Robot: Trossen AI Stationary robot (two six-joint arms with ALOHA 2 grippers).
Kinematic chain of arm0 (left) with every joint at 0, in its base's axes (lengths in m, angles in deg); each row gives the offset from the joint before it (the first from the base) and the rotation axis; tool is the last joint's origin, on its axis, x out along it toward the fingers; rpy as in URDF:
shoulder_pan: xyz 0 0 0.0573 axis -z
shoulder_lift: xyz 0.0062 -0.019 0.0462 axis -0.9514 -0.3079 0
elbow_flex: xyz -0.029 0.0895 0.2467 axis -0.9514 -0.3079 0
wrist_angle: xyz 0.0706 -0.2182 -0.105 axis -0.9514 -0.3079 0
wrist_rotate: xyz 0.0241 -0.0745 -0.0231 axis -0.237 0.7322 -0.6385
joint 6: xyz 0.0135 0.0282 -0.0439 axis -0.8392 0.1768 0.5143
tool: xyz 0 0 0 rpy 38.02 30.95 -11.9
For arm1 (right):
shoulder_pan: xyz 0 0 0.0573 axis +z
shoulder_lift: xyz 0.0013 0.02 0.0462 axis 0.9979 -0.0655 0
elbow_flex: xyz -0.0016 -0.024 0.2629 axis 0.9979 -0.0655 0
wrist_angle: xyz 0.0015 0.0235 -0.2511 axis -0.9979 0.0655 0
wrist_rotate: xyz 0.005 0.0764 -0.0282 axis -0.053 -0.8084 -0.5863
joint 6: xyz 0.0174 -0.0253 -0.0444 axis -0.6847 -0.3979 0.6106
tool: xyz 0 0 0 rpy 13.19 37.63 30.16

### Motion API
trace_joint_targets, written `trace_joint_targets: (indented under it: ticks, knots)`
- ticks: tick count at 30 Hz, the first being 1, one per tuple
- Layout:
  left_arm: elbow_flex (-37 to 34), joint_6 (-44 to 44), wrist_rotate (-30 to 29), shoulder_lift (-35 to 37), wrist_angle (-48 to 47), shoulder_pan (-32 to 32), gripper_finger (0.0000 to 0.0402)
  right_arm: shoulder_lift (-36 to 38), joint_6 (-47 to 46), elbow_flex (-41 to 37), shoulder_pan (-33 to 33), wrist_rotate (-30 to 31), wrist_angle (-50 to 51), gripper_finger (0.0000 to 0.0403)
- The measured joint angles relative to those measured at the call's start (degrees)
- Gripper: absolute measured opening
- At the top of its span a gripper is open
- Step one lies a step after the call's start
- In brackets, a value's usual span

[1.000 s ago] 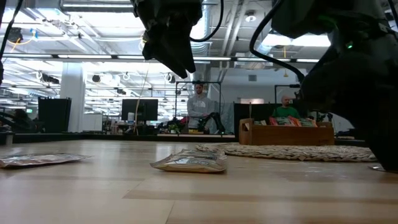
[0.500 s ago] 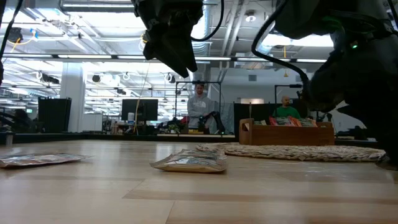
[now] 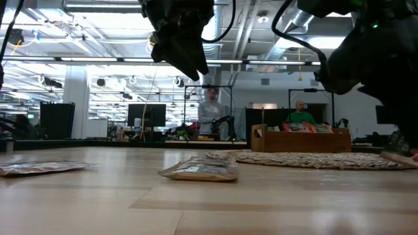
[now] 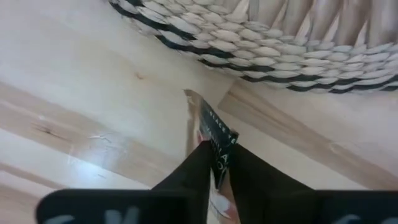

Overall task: Pick & Place Tea
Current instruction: Put the brown tea pack into the left compartment of the brown organizer

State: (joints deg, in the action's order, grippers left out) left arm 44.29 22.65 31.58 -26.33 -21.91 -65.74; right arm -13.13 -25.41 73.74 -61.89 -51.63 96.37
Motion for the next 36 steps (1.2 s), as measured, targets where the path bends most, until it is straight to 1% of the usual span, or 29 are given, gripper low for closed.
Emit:
trace_joint_targets:
  ticks: [6, 13, 15, 17, 19, 22, 26, 28, 30, 32, 36]
  knots:
    - [0.0, 0.0, 0.0, 0.0, 0.2, 0.0, 0.0182, -0.8, 1.8, 0.0, 0.5, -0.8, -1.7, 0.0006]
    - [0.0, 0.0, 0.0, 0.0, 0.7, 0.0, 0.0182, -0.1, 1.8, 0.0, 0.8, -0.5, -1.1, 0.0007]
    - [0.0, 0.0, 0.0, 0.0, 0.6, 0.0, 0.0182, 1.0, 1.8, 0.0, 0.8, 0.3, -1.2, 0.0004]
    - [0.0, 0.0, 0.0, 0.0, 0.7, 0.0, 0.0182, 3.1, 1.8, 0.1, 0.8, 2.4, -1.1, 0.0003]
    - [0.0, 0.0, 0.0, 0.0, 0.7, 0.0, 0.0182, 5.8, 1.3, 0.1, 0.6, 5.7, -1.1, 0.0003]
    - [0.0, -0.1, 0.0, 0.0, 0.7, 0.0, 0.0182, 11.1, 0.5, 0.2, -0.4, 13.4, 0.1, 0.0004]
    - [0.0, -0.1, 0.0, 0.0, 1.3, 0.0, 0.0182, 17.7, 1.5, 0.2, -2.6, 27.5, 1.1, 0.0002]
    - [0.0, -0.1, 0.0, 0.0, 1.8, 0.0, 0.0182, 20.4, 3.3, 0.2, -4.2, 35.3, 1.5, 0.0003]
    - [0.0, -0.1, 0.0, 0.0, 2.3, 0.0, 0.0182, 22.3, 6.5, 0.2, -6.8, 41.4, 1.8, 0.0003]
    - [0.0, -0.1, 0.0, 0.0, 2.6, 0.0, 0.0182, 23.7, 11.0, 0.2, -10.3, 44.3, 1.9, 0.0003]
    - [0.0, -0.1, 0.0, 0.0, 3.4, 0.0, 0.0182, 24.0, 24.3, 0.2, -18.3, 44.6, 0.6, 0.0004]
